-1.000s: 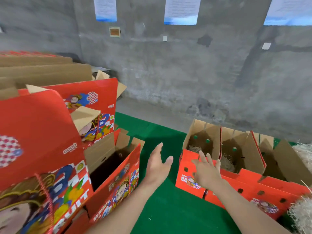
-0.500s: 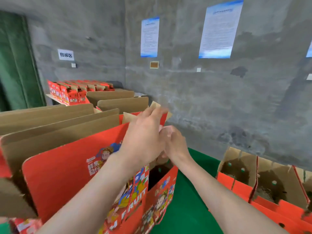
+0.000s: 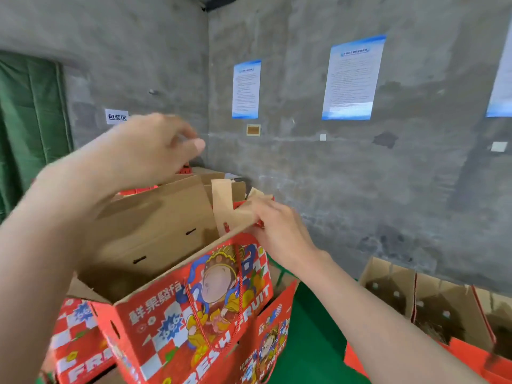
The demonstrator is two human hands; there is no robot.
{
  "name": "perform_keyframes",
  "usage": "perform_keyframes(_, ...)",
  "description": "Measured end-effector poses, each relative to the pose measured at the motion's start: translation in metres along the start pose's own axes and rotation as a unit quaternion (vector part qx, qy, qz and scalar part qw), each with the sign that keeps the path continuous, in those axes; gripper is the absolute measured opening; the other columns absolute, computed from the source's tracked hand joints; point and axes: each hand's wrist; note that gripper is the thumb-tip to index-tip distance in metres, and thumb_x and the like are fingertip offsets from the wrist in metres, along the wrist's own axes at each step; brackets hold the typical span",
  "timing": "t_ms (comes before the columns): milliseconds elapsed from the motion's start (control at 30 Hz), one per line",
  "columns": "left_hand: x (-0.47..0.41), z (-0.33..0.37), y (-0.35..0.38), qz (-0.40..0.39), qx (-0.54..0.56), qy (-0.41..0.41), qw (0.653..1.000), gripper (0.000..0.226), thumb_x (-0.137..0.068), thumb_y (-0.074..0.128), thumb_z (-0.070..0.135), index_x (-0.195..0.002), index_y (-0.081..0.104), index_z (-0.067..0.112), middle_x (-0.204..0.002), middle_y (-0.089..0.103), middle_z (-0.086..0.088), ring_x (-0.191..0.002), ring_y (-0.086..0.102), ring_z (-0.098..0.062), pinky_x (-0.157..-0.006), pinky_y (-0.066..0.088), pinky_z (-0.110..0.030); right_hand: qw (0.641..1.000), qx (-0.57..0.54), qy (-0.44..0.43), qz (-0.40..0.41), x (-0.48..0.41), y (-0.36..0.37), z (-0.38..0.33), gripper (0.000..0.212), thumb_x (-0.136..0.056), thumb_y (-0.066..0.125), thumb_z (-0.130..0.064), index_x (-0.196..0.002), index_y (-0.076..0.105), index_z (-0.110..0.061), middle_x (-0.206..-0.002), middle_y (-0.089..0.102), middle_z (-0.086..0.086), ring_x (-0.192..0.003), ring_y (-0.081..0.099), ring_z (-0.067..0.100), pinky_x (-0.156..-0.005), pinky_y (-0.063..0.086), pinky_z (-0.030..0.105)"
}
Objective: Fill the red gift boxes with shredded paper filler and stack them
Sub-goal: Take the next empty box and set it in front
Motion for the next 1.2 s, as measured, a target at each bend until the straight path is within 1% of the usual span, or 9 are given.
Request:
perform_keyframes(200, -0.007, -0.008, -0.016, -0.006, -0.1, 0.042, 0.994, 0.113, -0.04, 0.039, 0.092, -0.14, 0.026, 0.04, -0.14, 0.046, 0.003, -0.125, 0.047, -0.025, -0.101, 0.036, -0.041, 0.975, 0.079, 0.032, 0.206, 0.063, -0.093, 0.032, 0.009, -0.065, 0.059, -0.003, -0.066, 0.051, -0.006, -0.07, 0.064, 0.007, -0.058, 0.059, 0.031, -0.045, 0.048, 0.036)
perform_keyframes(367, -0.011, 0.038, 0.053, -0.096, -0.105, 0.042, 0.989, 0.07, -0.068, 0.065, 0.059, -0.12, 0.052, 0.013, -0.112, 0.063, -0.008, -0.106, 0.056, -0.029, -0.085, 0.046, -0.034, 0.957, 0.166, 0.092, 0.22, 0.155, -0.162, 0.055, 0.024, -0.053, 0.063, 0.011, -0.074, 0.065, 0.0, -0.078, 0.069, 0.012, -0.066, 0.067, 0.031, -0.055, 0.054, 0.04)
perform_keyframes(533, 0.021, 0.102, 0.151, -0.137, -0.074, 0.162, 0.974, 0.028, -0.077, 0.068, 0.042, -0.098, 0.069, 0.022, -0.097, 0.068, -0.008, -0.097, 0.062, -0.029, -0.079, 0.05, -0.033, 0.952, 0.223, 0.147, 0.149, 0.255, -0.203, 0.039, 0.024, -0.051, 0.063, 0.014, -0.072, 0.066, 0.003, -0.072, 0.068, 0.015, -0.057, 0.066, 0.03, -0.047, 0.053, 0.034)
perform_keyframes(667, 0.086, 0.134, 0.246, -0.31, -0.019, 0.22, 0.925, 0.082, -0.081, 0.061, 0.054, -0.144, 0.031, 0.012, -0.139, 0.047, -0.01, -0.126, 0.046, -0.027, -0.098, 0.041, -0.033, 0.941, 0.233, 0.232, 0.078, 0.335, -0.206, 0.016, 0.016, -0.055, 0.056, 0.005, -0.068, 0.065, 0.003, -0.069, 0.066, 0.018, -0.052, 0.063, 0.035, -0.045, 0.052, 0.043)
perform_keyframes(767, 0.139, 0.143, 0.309, -0.422, -0.059, 0.209, 0.88, 0.09, -0.078, 0.064, 0.052, -0.145, 0.023, 0.007, -0.141, 0.043, -0.01, -0.128, 0.043, -0.027, -0.096, 0.041, -0.033, 0.925, 0.242, 0.291, 0.011, 0.377, -0.197, 0.004, 0.027, -0.047, 0.065, 0.018, -0.069, 0.066, 0.002, -0.068, 0.065, 0.016, -0.049, 0.061, 0.035, -0.04, 0.05, 0.041)
perform_keyframes(933, 0.182, 0.131, 0.361, -0.394, -0.143, 0.17, 0.892, 0.092, -0.082, 0.061, 0.049, -0.148, 0.009, 0.011, -0.154, 0.008, -0.013, -0.142, 0.009, -0.033, -0.11, 0.016, -0.054, 0.925, 0.252, 0.285, -0.006, 0.405, -0.183, -0.01, 0.036, -0.056, 0.028, 0.004, -0.062, 0.063, -0.001, -0.057, 0.059, 0.007, -0.031, 0.044, 0.025, -0.032, 0.039, 0.026)
perform_keyframes(1033, 0.176, 0.12, 0.371, -0.395, -0.079, 0.103, 0.909, 0.071, -0.085, 0.059, 0.047, -0.137, 0.034, 0.006, -0.14, 0.038, -0.017, -0.13, 0.035, -0.034, -0.1, 0.034, -0.046, 0.92, 0.258, 0.294, -0.012, 0.411, -0.177, -0.018, 0.034, -0.055, 0.028, 0.004, -0.06, 0.061, -0.002, -0.054, 0.057, 0.006, -0.029, 0.041, 0.023, -0.032, 0.026, 0.02)
perform_keyframes(1133, 0.172, 0.114, 0.371, -0.412, 0.051, 0.133, 0.9, 0.028, -0.089, 0.059, 0.029, -0.08, 0.055, 0.002, -0.085, 0.058, -0.013, -0.083, 0.056, -0.03, -0.064, 0.036, -0.031, 0.879, 0.259, 0.347, -0.201, 0.417, -0.168, -0.03, 0.012, -0.07, 0.057, 0.001, -0.079, 0.058, -0.007, -0.068, 0.063, 0.008, -0.05, 0.06, 0.029, -0.041, 0.043, 0.03)
perform_keyframes(1200, 0.182, 0.117, 0.374, -0.426, 0.052, 0.202, 0.88, 0.025, -0.09, 0.056, 0.022, -0.074, 0.053, 0.004, -0.077, 0.055, -0.009, -0.075, 0.052, -0.027, -0.061, 0.033, -0.031, 0.808, 0.24, 0.359, -0.401, 0.422, -0.163, -0.037, 0.013, -0.089, 0.056, -0.023, -0.097, 0.053, -0.014, -0.088, 0.065, 0.007, -0.08, 0.066, 0.03, -0.058, 0.044, 0.032)
Point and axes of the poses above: each hand's wrist, its own x-axis away from the middle knuckle, its own y-axis out of the palm, z = x × y
